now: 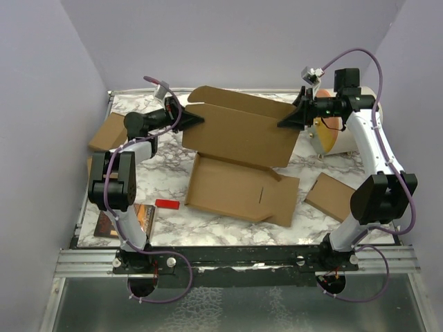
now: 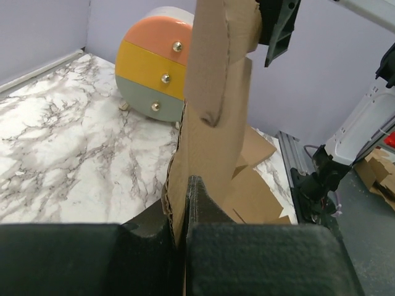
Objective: Fold the paper box
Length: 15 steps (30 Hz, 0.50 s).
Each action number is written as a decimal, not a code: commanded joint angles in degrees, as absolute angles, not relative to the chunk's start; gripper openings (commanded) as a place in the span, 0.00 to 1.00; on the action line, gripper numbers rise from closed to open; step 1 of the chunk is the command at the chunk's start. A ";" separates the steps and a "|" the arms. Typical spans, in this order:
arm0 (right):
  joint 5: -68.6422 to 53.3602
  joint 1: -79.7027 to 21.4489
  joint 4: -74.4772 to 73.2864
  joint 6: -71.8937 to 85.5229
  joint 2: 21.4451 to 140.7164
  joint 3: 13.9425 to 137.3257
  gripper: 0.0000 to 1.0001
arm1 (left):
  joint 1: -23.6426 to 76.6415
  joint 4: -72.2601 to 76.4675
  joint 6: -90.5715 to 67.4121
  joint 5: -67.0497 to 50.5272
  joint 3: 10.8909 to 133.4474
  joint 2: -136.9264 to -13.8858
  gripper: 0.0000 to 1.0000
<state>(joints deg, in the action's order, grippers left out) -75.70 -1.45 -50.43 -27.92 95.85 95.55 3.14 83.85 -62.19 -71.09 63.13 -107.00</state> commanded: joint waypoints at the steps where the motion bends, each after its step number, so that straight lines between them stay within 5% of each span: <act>1: -72.73 -1.80 -50.55 -28.17 93.07 95.75 0.49 | 2.62 80.77 -54.88 -67.48 59.46 -100.84 0.00; 8: -68.00 -0.47 -46.29 -26.80 86.62 89.74 0.86 | 0.44 68.43 -40.16 -58.69 51.20 -90.39 0.00; 15: -58.14 1.67 -34.43 -20.04 75.28 74.77 0.96 | 0.26 60.21 -27.07 -49.80 41.22 -77.77 0.00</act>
